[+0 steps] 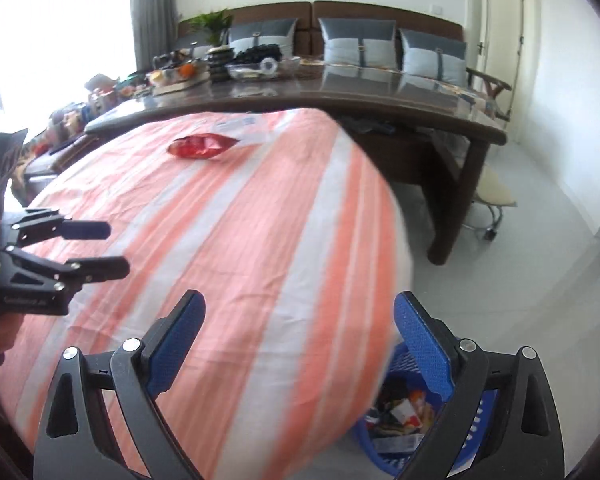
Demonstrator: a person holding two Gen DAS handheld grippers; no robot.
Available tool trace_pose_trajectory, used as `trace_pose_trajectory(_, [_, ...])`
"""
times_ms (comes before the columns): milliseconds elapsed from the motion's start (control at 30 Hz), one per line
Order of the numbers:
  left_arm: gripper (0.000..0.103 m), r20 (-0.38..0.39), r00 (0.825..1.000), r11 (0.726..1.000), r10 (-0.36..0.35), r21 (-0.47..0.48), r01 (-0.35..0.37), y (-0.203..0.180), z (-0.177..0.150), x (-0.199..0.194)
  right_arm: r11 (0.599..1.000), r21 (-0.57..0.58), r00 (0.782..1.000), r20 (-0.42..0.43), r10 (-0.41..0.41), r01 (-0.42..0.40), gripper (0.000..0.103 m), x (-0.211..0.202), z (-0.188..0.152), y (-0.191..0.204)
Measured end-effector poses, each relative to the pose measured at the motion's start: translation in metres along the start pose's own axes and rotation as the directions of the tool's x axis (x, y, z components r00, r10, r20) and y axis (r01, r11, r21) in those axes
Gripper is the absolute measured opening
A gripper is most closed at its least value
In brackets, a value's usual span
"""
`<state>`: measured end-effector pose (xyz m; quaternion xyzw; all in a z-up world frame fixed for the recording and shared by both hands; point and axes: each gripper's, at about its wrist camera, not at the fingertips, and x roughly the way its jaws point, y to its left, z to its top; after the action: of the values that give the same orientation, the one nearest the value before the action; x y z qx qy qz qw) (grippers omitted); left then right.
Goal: Collect trash
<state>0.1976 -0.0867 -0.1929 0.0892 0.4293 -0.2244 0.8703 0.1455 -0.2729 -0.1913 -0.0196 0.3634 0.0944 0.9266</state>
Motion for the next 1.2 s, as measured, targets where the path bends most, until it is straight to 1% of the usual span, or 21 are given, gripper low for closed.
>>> trace_pose_trajectory(67, [0.064,-0.004,1.0,1.0,0.003,-0.017,-0.003,0.018,-0.002,0.002,0.999,-0.033,0.999,-0.023,0.032,-0.033,0.096,0.013,0.001,0.027])
trace_pose_trajectory(133, [0.064,-0.011,1.0,0.999,-0.002,-0.032,0.001,0.033,-0.004,0.005,0.997,-0.06,0.998,-0.047,0.043,-0.046,0.096,0.027,0.003,0.049])
trace_pose_trajectory(233, [0.064,-0.036,0.999,0.999,-0.008,-0.046,0.006,0.05,-0.004,0.013,0.995,-0.078,0.994,-0.095,0.054,-0.062,0.096,0.047,0.004,0.067])
trace_pose_trajectory(300, [0.064,-0.036,0.999,1.0,-0.008,-0.022,0.008,0.058,-0.002,0.016,0.994,-0.082,0.99,-0.129,0.058,-0.069,0.096,0.056,0.002,0.074])
trace_pose_trajectory(367, [0.064,-0.037,0.999,0.999,-0.038,0.006,0.038,0.064,0.004,0.019,0.993,-0.099,0.988,-0.146,0.046,-0.061,0.097,0.061,0.002,0.08])
trace_pose_trajectory(433, [0.064,-0.027,0.994,0.994,-0.102,0.034,0.103,0.072,0.014,0.022,0.993,-0.1,0.987,-0.152,0.047,-0.063,0.099,0.061,0.001,0.08])
trace_pose_trajectory(467, [0.064,-0.021,0.993,0.992,-0.12,0.046,0.12,0.076,0.02,0.024,0.994,-0.092,0.987,-0.151,0.051,-0.066,0.099,0.06,0.0,0.08])
trace_pose_trajectory(667, [0.064,0.007,0.995,0.986,-0.102,0.135,0.1,0.095,0.073,0.038,0.994,-0.089,0.988,-0.148,0.048,-0.062,0.1,0.058,-0.001,0.082])
trace_pose_trajectory(800, [0.064,0.022,0.992,0.979,-0.122,0.169,0.116,0.102,0.112,0.048,0.994,-0.088,0.988,-0.148,0.052,-0.065,0.1,0.058,-0.001,0.083])
trace_pose_trajectory(933, [0.064,0.029,0.99,0.973,-0.137,0.189,0.129,0.107,0.137,0.065,0.994,-0.087,0.988,-0.148,0.052,-0.065,0.1,0.058,-0.001,0.083])
trace_pose_trajectory(1000, [0.064,0.011,0.983,0.967,-0.183,0.183,0.178,0.11,0.144,0.077,0.994,-0.087,0.988,-0.148,0.052,-0.065,0.1,0.058,-0.001,0.083])
trace_pose_trajectory(1067, [0.064,-0.026,0.974,0.955,-0.224,0.193,0.225,0.11,0.146,0.09,0.994,-0.087,0.988,-0.148,0.052,-0.065,0.1,0.058,-0.001,0.083])
trace_pose_trajectory(1167, [0.064,-0.087,0.963,0.934,-0.257,0.235,0.27,0.105,0.142,0.105,0.994,-0.086,0.988,-0.148,0.053,-0.066,0.1,0.058,-0.002,0.083])
trace_pose_trajectory(1200, [0.064,-0.098,0.962,0.928,-0.255,0.256,0.272,0.102,0.141,0.108,0.994,-0.087,0.988,-0.148,0.053,-0.066,0.1,0.058,-0.002,0.083])
